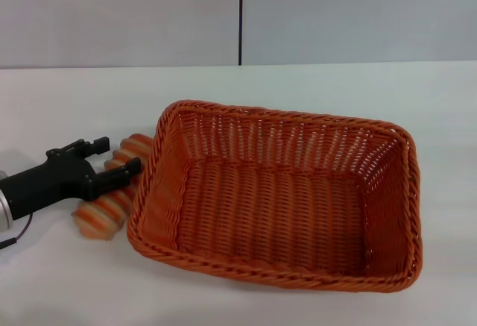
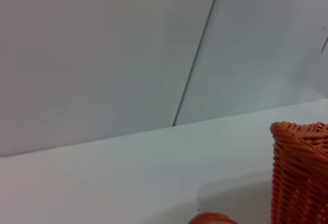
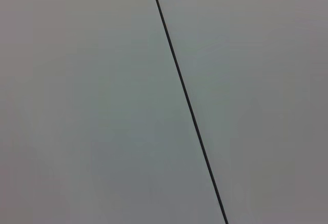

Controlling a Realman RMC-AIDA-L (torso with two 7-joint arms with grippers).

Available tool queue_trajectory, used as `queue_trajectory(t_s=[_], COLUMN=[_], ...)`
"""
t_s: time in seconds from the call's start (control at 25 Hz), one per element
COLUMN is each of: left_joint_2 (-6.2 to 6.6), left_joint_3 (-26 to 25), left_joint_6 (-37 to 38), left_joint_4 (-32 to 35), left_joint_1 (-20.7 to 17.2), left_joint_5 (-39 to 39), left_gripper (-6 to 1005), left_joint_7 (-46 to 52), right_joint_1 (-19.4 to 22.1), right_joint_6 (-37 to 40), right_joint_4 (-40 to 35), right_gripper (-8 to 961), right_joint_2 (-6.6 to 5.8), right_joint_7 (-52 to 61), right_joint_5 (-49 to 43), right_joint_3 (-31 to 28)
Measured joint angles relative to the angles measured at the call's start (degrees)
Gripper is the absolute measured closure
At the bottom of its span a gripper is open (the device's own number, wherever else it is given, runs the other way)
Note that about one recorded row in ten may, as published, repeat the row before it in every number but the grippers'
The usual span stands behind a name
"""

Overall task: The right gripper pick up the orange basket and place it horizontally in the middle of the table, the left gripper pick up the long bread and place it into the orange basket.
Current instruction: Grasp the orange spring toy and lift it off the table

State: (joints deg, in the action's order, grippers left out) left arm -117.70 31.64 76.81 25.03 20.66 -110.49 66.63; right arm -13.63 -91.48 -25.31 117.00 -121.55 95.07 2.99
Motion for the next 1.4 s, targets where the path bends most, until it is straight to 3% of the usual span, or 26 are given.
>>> queue_trajectory(t_s=[1.4], left_joint_2=[-0.07], left_joint_3=[1.32], left_joint_6=[-0.98], left_joint_4=[-1.77], left_joint_1=[-0.14], left_joint_5=[-1.27], left_gripper=[278], left_joint_7=[-0.91], right_joint_1=[0.00], right_joint_6=[-0.45], right_joint_4=[0.80], right_gripper=[448], right_joint_2=[-0.35], right_joint_7=[-0.01], right_joint_5=[0.13], right_joint_3=[-0.26])
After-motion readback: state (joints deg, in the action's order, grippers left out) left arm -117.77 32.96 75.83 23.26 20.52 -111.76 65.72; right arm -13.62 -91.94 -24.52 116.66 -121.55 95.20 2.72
